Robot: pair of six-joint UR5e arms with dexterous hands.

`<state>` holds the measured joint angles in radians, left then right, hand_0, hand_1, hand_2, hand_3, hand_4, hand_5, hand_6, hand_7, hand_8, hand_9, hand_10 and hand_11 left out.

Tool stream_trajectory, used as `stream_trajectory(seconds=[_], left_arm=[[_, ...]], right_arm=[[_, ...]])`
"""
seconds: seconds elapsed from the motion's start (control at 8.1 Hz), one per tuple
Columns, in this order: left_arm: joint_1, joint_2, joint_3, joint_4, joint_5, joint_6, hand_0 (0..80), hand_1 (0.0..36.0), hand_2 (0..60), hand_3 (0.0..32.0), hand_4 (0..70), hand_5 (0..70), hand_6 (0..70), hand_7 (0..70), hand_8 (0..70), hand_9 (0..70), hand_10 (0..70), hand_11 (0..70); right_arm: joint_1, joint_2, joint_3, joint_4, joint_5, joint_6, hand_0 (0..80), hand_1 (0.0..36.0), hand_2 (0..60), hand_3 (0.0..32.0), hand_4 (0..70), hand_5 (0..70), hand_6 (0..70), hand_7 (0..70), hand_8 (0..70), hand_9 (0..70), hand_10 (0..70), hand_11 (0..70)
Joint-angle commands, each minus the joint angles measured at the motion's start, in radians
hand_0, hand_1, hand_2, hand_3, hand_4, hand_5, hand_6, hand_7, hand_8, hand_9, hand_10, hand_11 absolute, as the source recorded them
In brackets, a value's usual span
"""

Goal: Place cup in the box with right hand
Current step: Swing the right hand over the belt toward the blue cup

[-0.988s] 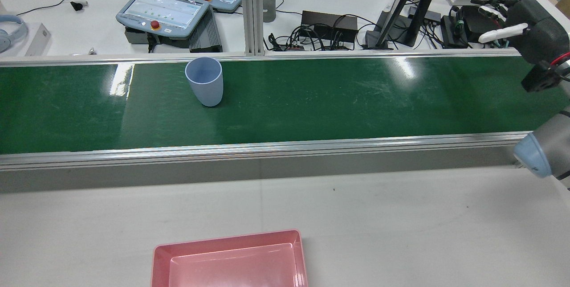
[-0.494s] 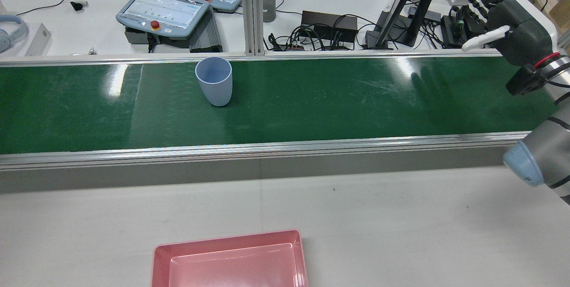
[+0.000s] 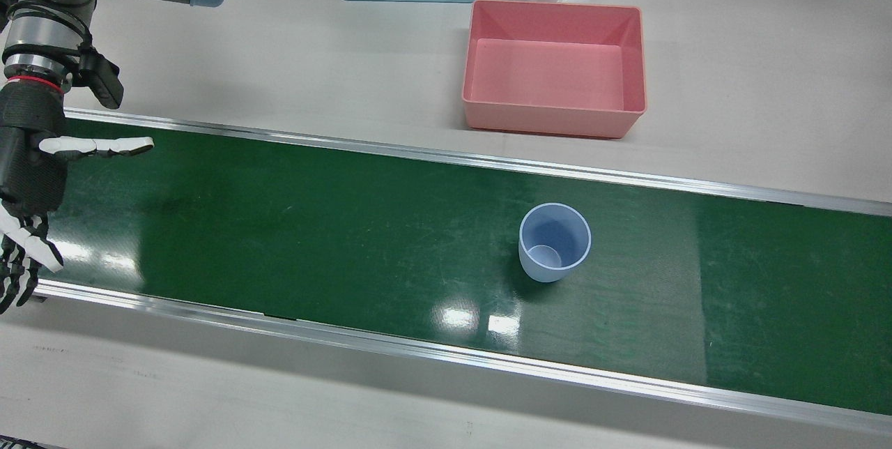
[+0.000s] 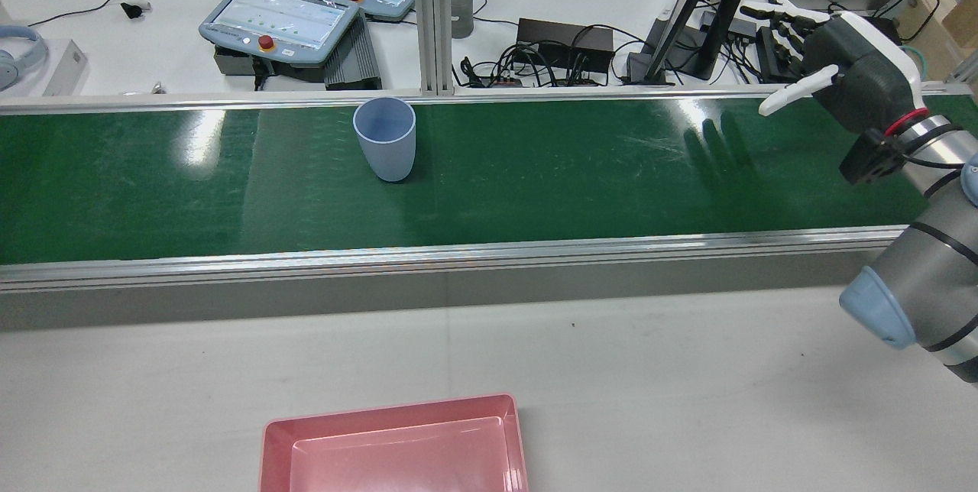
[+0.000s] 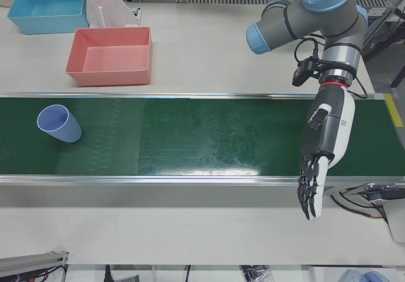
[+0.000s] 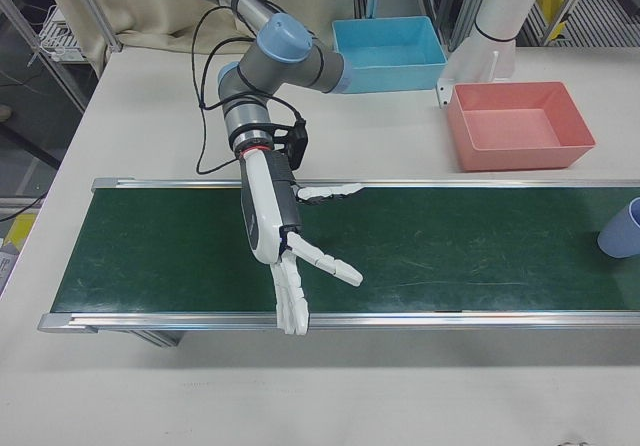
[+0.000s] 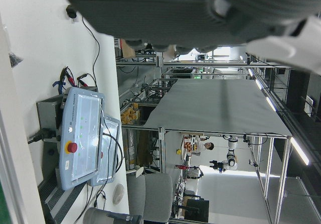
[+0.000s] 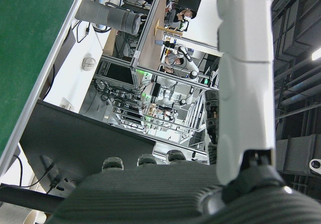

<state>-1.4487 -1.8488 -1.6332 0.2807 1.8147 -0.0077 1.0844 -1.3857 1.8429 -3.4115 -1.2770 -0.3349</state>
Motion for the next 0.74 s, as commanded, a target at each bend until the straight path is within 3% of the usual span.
stream_trajectory(seconds=[0.0, 0.12, 0.25, 0.37, 0.49, 0.62], left_arm=[[-0.001, 0.0, 0.0, 0.0, 0.0, 0.0, 0.0, 0.0, 0.0, 0.0, 0.0, 0.0, 0.0, 0.0, 0.0, 0.0, 0.0, 0.0], [-0.001, 0.0, 0.0, 0.0, 0.0, 0.0, 0.0, 0.0, 0.0, 0.0, 0.0, 0.0, 0.0, 0.0, 0.0, 0.0, 0.0, 0.0], [0.001, 0.0, 0.0, 0.0, 0.0, 0.0, 0.0, 0.0, 0.0, 0.0, 0.0, 0.0, 0.0, 0.0, 0.0, 0.0, 0.0, 0.0], [0.001, 0.0, 0.0, 0.0, 0.0, 0.0, 0.0, 0.0, 0.0, 0.0, 0.0, 0.0, 0.0, 0.0, 0.0, 0.0, 0.0, 0.0], [-0.001, 0.0, 0.0, 0.0, 0.0, 0.0, 0.0, 0.0, 0.0, 0.0, 0.0, 0.0, 0.0, 0.0, 0.0, 0.0, 0.0, 0.0], [-0.001, 0.0, 0.0, 0.0, 0.0, 0.0, 0.0, 0.0, 0.0, 0.0, 0.0, 0.0, 0.0, 0.0, 0.0, 0.0, 0.0, 0.0]], right_arm=[[-0.02, 0.029, 0.027, -0.145, 0.065, 0.016, 73.7, 13.8, 0.0, 0.0, 15.2, 6.4, 3.0, 4.4, 0.0, 0.0, 0.0, 0.0], [-0.035, 0.062, 0.016, -0.143, 0.074, 0.014, 73.9, 12.8, 0.0, 0.0, 18.6, 6.1, 3.1, 5.3, 0.0, 0.0, 0.0, 0.0], [-0.067, 0.088, 0.013, -0.115, 0.085, 0.01, 68.8, 15.1, 0.0, 0.0, 16.5, 6.0, 3.3, 6.9, 0.0, 0.0, 0.0, 0.0], [-0.089, 0.094, 0.004, -0.068, 0.085, -0.009, 71.9, 12.4, 0.0, 0.0, 18.0, 6.1, 3.4, 6.8, 0.0, 0.2, 0.0, 0.0], [-0.093, 0.093, -0.002, -0.057, 0.084, -0.024, 72.2, 14.2, 0.0, 0.0, 12.2, 6.9, 2.9, 2.0, 0.0, 1.6, 0.0, 0.7], [-0.093, 0.089, -0.002, -0.057, 0.082, -0.033, 63.2, 20.2, 0.0, 0.0, 4.0, 7.2, 2.2, 0.0, 0.0, 0.9, 0.0, 1.8]])
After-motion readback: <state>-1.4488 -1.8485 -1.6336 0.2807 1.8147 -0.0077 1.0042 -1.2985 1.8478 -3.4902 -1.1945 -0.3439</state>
